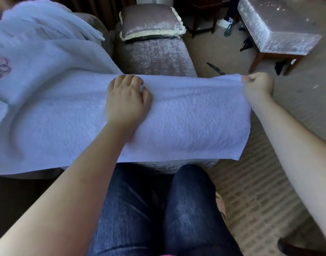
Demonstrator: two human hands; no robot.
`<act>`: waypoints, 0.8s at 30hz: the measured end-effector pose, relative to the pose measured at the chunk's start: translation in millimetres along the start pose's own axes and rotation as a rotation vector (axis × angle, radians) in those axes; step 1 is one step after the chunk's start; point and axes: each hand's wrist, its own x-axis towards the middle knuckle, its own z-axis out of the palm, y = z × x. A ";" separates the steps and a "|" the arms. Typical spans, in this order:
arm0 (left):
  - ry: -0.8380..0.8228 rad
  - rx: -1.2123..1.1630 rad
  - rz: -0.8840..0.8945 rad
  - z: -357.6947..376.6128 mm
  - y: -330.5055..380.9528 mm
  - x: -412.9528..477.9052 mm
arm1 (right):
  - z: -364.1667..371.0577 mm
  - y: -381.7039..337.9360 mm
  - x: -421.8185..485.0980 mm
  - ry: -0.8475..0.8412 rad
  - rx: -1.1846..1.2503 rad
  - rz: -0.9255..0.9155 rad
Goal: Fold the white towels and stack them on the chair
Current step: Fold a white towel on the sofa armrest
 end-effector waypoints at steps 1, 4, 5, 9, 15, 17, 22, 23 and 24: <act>0.001 0.001 0.006 0.3 0.1 0.1 | 0.5 2.0 -1.3 0.008 -0.030 -0.013; 0.003 0.001 0.019 0.7 0.5 1.0 | 8.4 9.6 -3.5 -0.010 -0.138 -0.029; 0.007 -0.001 0.020 1.0 0.5 1.4 | 10.0 11.5 -3.8 -0.028 -0.171 -0.029; 0.013 0.014 0.018 2.9 -1.2 2.6 | 1.7 8.4 -14.6 0.063 -0.168 -0.159; 0.030 -0.021 0.068 -3.9 0.5 -0.7 | 9.4 26.6 -109.1 0.173 0.019 -0.767; 0.076 -0.077 0.138 -12.0 3.1 -7.2 | 14.8 45.1 -130.8 0.210 -0.006 -0.875; 0.119 -0.134 0.325 -21.9 22.9 -74.0 | 16.4 88.6 -174.4 0.240 -0.025 -0.855; 0.098 -0.122 0.356 -20.9 25.5 -94.2 | 18.1 96.9 -183.5 0.233 -0.040 -0.851; 0.074 -0.093 0.382 -18.1 26.4 -112.7 | 20.0 103.6 -192.0 0.227 -0.052 -0.852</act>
